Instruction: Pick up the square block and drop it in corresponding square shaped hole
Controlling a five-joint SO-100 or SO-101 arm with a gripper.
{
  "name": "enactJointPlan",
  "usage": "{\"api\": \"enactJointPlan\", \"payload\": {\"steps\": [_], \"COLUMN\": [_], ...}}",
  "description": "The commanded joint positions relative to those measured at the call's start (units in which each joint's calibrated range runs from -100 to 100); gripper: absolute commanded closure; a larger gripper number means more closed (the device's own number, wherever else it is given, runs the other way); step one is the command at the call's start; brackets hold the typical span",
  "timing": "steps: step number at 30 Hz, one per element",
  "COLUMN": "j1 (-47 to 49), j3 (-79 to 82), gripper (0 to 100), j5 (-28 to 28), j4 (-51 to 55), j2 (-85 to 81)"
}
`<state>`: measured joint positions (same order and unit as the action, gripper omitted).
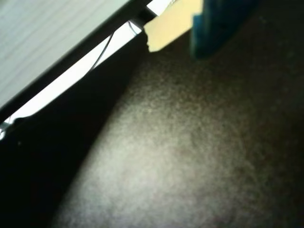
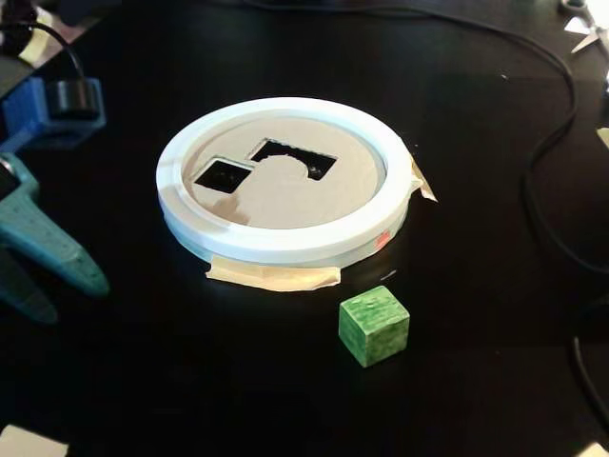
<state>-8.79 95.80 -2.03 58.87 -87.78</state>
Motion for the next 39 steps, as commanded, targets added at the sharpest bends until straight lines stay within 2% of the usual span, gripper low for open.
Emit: {"api": "enactJointPlan", "payload": {"steps": [1,32,39], "j1": [0.18,1.18,9.79], "j3": [-0.27,-2.63,-14.66], "gripper": [20,20,20], "j5": [0.15,-0.39,-0.49], "j4": [-0.62,-1.83,-1.42], "j2": [-0.93,-1.02,0.23]}}
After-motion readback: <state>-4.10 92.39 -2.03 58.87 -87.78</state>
